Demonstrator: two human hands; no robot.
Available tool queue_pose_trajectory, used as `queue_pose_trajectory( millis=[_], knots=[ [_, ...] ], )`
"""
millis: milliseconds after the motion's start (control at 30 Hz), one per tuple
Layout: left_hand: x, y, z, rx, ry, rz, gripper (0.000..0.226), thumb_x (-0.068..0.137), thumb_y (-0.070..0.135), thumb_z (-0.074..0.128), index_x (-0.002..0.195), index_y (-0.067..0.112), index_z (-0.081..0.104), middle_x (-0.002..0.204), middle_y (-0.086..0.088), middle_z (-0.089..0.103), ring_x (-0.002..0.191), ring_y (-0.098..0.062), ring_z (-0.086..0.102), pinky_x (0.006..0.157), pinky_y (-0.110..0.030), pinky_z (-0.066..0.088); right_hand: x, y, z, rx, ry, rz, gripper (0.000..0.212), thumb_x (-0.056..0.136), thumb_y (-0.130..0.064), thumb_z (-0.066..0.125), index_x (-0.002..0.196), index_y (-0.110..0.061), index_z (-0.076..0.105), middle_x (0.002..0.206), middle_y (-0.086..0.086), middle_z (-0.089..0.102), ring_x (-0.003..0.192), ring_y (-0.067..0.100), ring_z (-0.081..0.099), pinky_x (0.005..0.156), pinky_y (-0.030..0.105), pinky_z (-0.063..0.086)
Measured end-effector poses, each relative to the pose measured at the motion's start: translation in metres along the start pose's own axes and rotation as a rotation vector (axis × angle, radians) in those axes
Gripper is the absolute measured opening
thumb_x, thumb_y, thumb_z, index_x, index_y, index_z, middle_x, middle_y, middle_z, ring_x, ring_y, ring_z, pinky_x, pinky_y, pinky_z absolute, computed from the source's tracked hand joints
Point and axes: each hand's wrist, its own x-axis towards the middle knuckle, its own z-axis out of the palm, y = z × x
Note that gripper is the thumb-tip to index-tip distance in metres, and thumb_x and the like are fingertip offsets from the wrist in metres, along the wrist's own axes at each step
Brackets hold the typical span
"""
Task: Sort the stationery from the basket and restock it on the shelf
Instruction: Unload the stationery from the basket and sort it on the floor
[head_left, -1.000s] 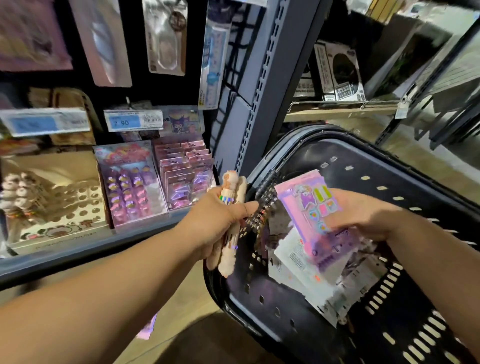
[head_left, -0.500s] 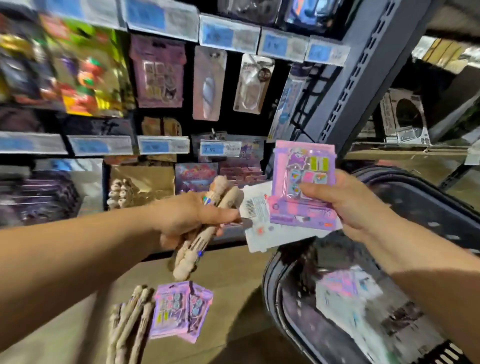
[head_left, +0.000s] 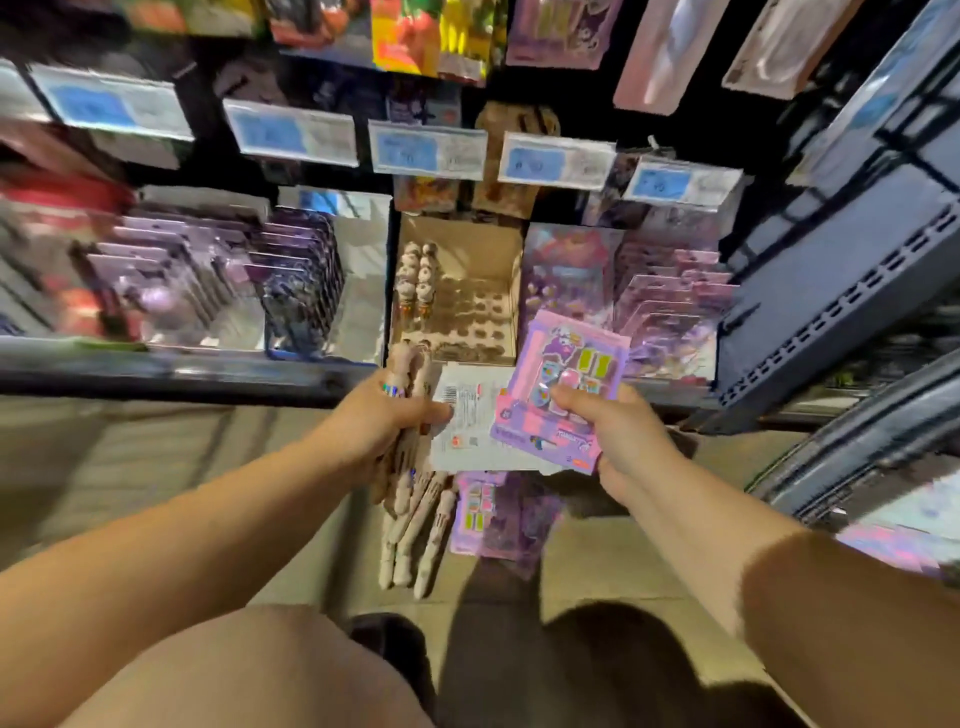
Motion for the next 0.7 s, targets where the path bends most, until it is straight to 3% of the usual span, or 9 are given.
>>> queue_pose_trajectory(
  millis=[67, 167, 233, 300, 367, 467, 533, 600, 700],
  knots=[
    [0.0, -0.012, -0.01, 0.09, 0.057, 0.05, 0.033, 0.073, -0.007, 0.074, 0.095, 0.016, 0.064, 0.077, 0.001, 0.073, 0.072, -0.015, 0.067, 0.075, -0.03, 0.055, 0.008, 0.021, 0.003, 0.007, 0.054, 0.043, 0.027, 0.081, -0.004, 0.071, 0.108, -0.008, 0.067, 0.097, 0.01, 0.073, 0.085, 0.027, 0.07, 0.071, 0.036, 0.058],
    [-0.001, -0.023, -0.019, 0.23, 0.226, 0.081, 0.029, 0.08, -0.001, 0.074, 0.089, 0.021, 0.059, 0.079, 0.001, 0.069, 0.064, -0.013, 0.064, 0.052, -0.017, 0.052, 0.017, 0.041, -0.005, 0.037, 0.182, 0.172, 0.025, 0.084, -0.003, 0.068, 0.109, 0.0, 0.067, 0.099, 0.02, 0.071, 0.087, 0.035, 0.07, 0.078, 0.045, 0.056],
    [0.0, -0.029, -0.022, 0.312, 0.291, 0.127, 0.033, 0.079, 0.001, 0.076, 0.089, 0.025, 0.055, 0.078, 0.004, 0.064, 0.06, -0.008, 0.057, 0.043, -0.013, 0.042, 0.021, 0.048, -0.01, 0.017, 0.2, 0.23, 0.027, 0.086, -0.007, 0.066, 0.112, 0.001, 0.065, 0.096, 0.019, 0.07, 0.076, 0.03, 0.069, 0.073, 0.04, 0.055],
    [0.003, -0.036, -0.025, 0.434, 0.325, 0.203, 0.035, 0.076, 0.002, 0.077, 0.091, 0.025, 0.056, 0.078, 0.009, 0.062, 0.066, -0.008, 0.057, 0.055, -0.019, 0.044, 0.023, 0.05, -0.01, -0.067, 0.23, 0.224, 0.03, 0.087, -0.007, 0.066, 0.115, 0.001, 0.062, 0.09, 0.016, 0.069, 0.069, 0.026, 0.067, 0.063, 0.032, 0.053],
    [0.005, -0.041, -0.026, 0.561, 0.346, 0.3, 0.039, 0.073, 0.002, 0.079, 0.094, 0.024, 0.055, 0.079, 0.008, 0.063, 0.074, -0.013, 0.058, 0.069, -0.022, 0.043, 0.022, 0.052, -0.004, -0.163, 0.254, 0.231, 0.052, 0.082, -0.003, 0.07, 0.129, -0.003, 0.047, 0.096, 0.015, 0.065, 0.07, 0.026, 0.066, 0.056, 0.03, 0.052],
    [0.005, -0.046, -0.024, 0.782, 0.334, 0.473, 0.038, 0.069, 0.012, 0.085, 0.084, 0.03, 0.054, 0.073, 0.009, 0.061, 0.068, -0.01, 0.056, 0.062, -0.021, 0.038, 0.016, 0.054, 0.008, -0.301, 0.184, 0.204, 0.081, 0.083, -0.005, 0.071, 0.145, -0.029, 0.024, 0.119, 0.007, 0.053, 0.09, 0.03, 0.061, 0.079, 0.041, 0.055],
    [0.004, -0.048, -0.022, 0.832, 0.288, 0.584, 0.042, 0.069, 0.024, 0.083, 0.075, 0.038, 0.043, 0.062, 0.015, 0.054, 0.062, -0.003, 0.049, 0.051, -0.014, 0.032, 0.012, 0.053, 0.014, -0.343, 0.097, 0.162, 0.053, 0.088, -0.011, 0.068, 0.129, -0.032, 0.042, 0.114, 0.006, 0.058, 0.089, 0.024, 0.061, 0.079, 0.036, 0.054],
    [0.004, -0.049, -0.021, 0.852, 0.266, 0.672, 0.039, 0.067, 0.032, 0.075, 0.082, 0.043, 0.04, 0.058, 0.022, 0.047, 0.068, -0.002, 0.047, 0.052, -0.008, 0.029, 0.009, 0.051, 0.018, -0.367, 0.057, 0.128, 0.02, 0.093, -0.015, 0.063, 0.108, -0.026, 0.055, 0.1, 0.002, 0.059, 0.076, 0.015, 0.056, 0.064, 0.026, 0.046],
    [0.006, -0.052, -0.02, 0.898, 0.237, 0.825, 0.033, 0.066, 0.037, 0.069, 0.087, 0.036, 0.043, 0.058, 0.022, 0.045, 0.071, -0.01, 0.049, 0.052, -0.007, 0.026, 0.01, 0.054, 0.02, -0.367, 0.076, 0.067, 0.004, 0.095, -0.024, 0.059, 0.091, -0.023, 0.06, 0.096, 0.0, 0.06, 0.081, 0.016, 0.054, 0.066, 0.026, 0.042]
  ],
)
